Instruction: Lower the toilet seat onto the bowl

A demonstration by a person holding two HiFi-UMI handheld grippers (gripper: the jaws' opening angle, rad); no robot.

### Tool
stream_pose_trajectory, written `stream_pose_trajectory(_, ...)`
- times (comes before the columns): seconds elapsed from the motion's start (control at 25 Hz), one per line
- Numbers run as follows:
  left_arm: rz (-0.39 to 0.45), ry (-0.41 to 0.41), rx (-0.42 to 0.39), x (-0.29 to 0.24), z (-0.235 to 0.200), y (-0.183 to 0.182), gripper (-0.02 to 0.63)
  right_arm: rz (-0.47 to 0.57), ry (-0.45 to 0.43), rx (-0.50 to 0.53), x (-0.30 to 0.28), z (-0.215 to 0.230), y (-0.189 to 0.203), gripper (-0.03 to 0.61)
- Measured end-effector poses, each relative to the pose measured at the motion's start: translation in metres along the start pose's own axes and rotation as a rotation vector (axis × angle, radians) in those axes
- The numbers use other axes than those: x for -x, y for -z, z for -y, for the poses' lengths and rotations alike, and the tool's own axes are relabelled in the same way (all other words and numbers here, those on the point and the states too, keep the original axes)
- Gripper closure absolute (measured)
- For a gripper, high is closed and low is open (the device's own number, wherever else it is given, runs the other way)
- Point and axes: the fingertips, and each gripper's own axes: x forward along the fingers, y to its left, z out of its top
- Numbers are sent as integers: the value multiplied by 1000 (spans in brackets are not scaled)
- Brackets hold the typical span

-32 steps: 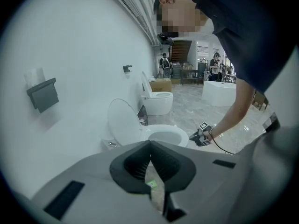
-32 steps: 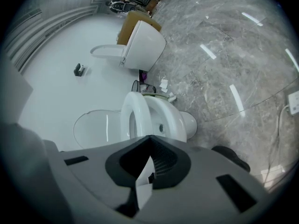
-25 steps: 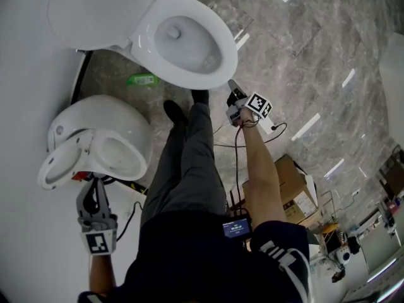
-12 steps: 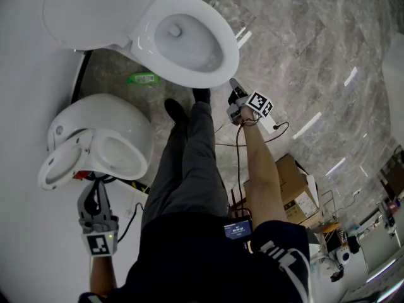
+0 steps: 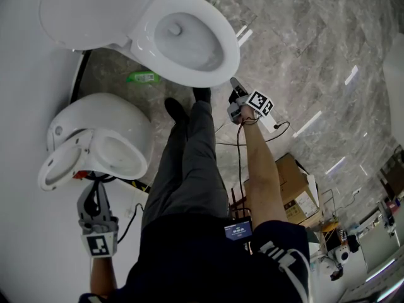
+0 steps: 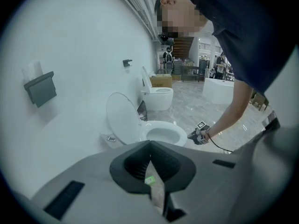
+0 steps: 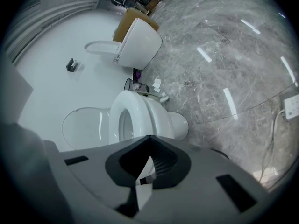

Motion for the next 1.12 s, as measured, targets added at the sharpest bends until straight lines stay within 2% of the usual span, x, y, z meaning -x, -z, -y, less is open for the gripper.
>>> stream_pose_trajectory(0.72, 4, -3, 4, 0, 2, 6, 589, -22, 4, 22, -3, 2, 1, 555)
stream_pose_trajectory(1.12, 23, -19, 13, 9, -2, 2, 589, -25, 15, 89, 6, -18, -1, 557)
